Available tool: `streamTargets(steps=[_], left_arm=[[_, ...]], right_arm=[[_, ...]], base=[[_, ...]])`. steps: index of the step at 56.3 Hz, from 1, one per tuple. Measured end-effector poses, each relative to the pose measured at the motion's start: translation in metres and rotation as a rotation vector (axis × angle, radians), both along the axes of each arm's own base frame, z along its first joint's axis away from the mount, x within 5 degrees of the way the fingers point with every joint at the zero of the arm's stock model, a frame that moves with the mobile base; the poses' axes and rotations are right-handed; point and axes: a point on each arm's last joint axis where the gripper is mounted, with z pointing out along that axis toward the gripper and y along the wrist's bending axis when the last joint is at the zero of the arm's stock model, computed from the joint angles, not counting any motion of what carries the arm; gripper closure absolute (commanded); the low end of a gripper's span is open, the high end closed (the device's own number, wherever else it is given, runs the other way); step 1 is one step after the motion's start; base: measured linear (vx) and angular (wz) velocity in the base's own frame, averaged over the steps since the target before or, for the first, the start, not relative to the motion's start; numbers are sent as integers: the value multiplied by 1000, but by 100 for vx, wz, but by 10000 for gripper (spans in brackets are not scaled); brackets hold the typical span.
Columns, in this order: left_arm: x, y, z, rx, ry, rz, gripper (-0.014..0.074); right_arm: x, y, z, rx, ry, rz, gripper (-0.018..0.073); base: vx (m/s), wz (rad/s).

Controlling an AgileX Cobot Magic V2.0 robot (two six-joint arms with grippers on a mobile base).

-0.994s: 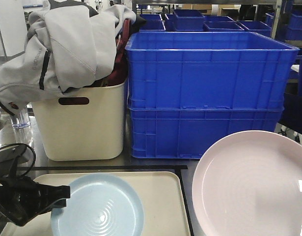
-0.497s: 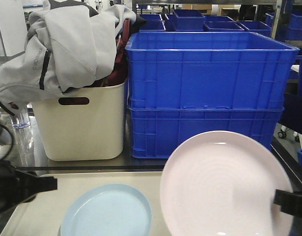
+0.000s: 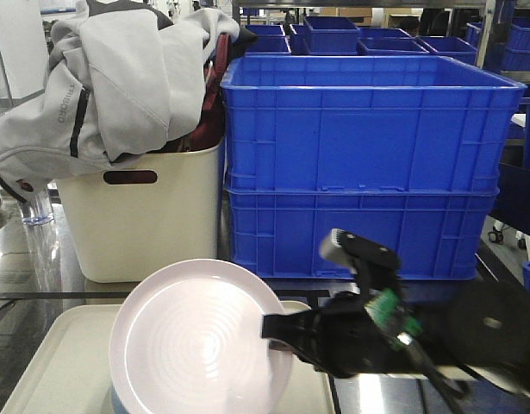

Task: Grab plate from conveyor and place on tray
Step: 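Lower the pink plate onto the blue plate and open right gripper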

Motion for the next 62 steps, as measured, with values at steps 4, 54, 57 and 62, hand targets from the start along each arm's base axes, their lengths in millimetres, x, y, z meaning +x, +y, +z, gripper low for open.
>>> streamTargets(steps=[4, 54, 57, 62], left_arm=[[-3, 2, -1, 10, 15, 12, 599], [-5, 6, -8, 73, 79, 38, 599], [-5, 7, -10, 96, 99, 43, 599], [-7, 7, -13, 112, 133, 44, 596]], right_arm=[[18, 11, -9, -5, 27, 9, 568], [22, 13, 21, -132, -168, 158, 369], [8, 5, 45, -152, -236, 176, 533], [-19, -12, 80, -202, -318, 193, 574]], base=[[0, 0], [0, 0], [0, 0], [0, 0]])
